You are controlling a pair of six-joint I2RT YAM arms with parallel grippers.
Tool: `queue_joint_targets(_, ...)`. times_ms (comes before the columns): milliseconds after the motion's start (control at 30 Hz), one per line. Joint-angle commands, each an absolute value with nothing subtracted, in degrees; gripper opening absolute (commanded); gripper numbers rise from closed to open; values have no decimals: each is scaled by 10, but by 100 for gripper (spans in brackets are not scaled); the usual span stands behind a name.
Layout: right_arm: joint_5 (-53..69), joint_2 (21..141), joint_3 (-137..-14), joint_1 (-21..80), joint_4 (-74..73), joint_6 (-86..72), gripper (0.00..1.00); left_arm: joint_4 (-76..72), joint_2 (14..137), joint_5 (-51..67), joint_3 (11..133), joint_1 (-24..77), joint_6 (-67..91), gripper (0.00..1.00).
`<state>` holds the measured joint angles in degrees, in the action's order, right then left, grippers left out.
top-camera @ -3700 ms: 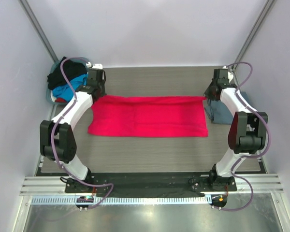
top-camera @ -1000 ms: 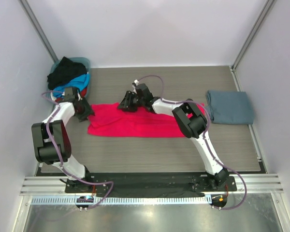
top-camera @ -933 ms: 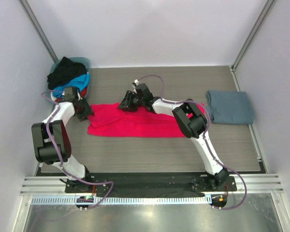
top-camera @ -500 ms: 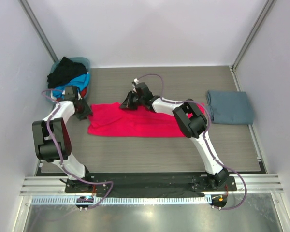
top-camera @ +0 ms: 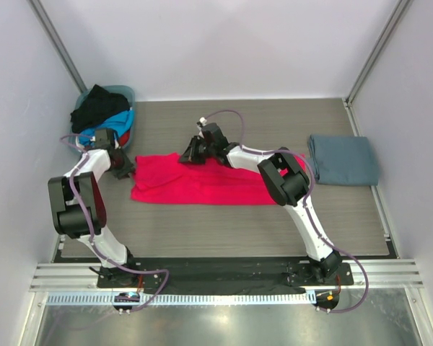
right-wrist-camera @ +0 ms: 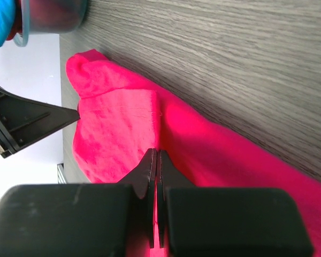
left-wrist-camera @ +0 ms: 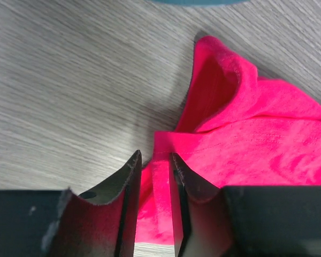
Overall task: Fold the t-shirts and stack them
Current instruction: Fold the tshirt
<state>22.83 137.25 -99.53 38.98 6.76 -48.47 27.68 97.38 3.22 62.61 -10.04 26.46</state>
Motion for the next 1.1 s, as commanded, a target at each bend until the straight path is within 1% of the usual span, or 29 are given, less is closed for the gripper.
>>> queue_joint_targets(0,231,1334,-991,390,77,-480,1,269,983,53,651,-103,260,28)
queue_joint_targets(67,232,1332,-991,389,79,-482,1,267,989,54,651,-104,263,32)
queue_joint_targets(133,233,1332,-992,390,79,-483,1,260,990,62,648,-104,265,33)
queue_joint_targets(233,233,1332,-992,390,80,-482,1,248,991,74,642,-104,273,27)
queue_joint_targets(267,233,1331,-991,390,80,-482,1,245,992,76,642,-104,274,24)
queue_joint_targets(300,233,1330,-991,390,79,-482,1,243,993,76,641,-104,277,17)
queue_joint_targets(400,233,1328,-990,391,82,-483,1,243,990,69,642,-104,279,0)
queue_joint_targets(733,244,1307,-976,390,91,-490,1,243,900,76,605,-104,279,0)
queue_joint_targets(1067,254,1236,-900,399,86,-464,1,286,796,106,549,-104,272,0)
